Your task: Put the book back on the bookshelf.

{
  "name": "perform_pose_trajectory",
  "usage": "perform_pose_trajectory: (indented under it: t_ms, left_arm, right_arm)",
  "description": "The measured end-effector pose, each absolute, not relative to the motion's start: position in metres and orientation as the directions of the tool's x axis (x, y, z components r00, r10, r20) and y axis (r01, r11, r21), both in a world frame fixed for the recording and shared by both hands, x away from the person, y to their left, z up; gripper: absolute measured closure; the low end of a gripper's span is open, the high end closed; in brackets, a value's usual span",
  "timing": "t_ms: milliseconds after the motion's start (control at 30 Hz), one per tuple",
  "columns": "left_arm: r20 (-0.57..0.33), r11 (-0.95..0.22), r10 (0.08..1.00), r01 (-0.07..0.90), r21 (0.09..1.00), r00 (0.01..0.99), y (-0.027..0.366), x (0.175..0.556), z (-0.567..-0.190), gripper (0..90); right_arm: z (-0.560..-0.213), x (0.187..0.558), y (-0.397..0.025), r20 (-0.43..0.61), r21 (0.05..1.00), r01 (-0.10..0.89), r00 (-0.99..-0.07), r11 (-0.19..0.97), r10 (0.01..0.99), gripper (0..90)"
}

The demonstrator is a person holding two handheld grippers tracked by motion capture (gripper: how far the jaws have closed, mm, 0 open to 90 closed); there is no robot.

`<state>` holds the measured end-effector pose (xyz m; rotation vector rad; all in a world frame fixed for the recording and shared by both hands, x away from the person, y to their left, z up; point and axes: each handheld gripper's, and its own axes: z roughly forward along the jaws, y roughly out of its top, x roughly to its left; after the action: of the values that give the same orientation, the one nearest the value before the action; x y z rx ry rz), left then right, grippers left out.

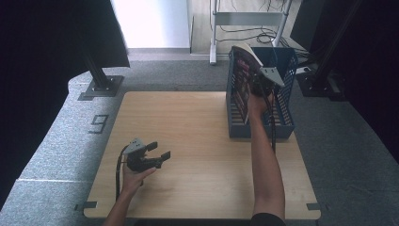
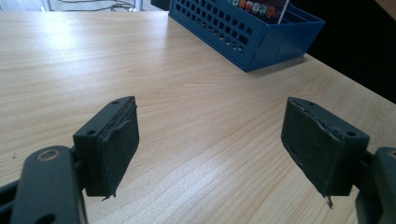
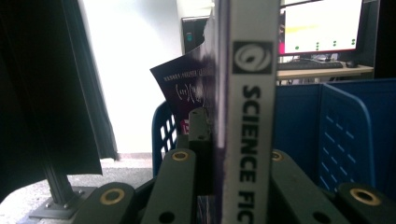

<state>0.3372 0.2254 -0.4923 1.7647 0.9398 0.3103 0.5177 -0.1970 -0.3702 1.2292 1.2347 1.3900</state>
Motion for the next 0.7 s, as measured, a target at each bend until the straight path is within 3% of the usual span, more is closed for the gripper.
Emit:
perform_pose_trajectory:
  t_ms: [433,700]
  left_arm:
    - [-0.225,-0.137,0.72,0.453,0.881,0.656,0.222,0.338,-0.495,19.2]
    - [-0.22,-0.149,0.713,0.45,0.881,0.666,0.218,0.337,-0.496,19.2]
  right_arm:
    - [-0.407,0.521,-0.189,0.083,0.996,0.037,-0.123,-0.079,0.989,81.3]
    - [-0.411,0.505,-0.187,0.078,0.996,0.052,-0.151,-0.071,0.985,80.9]
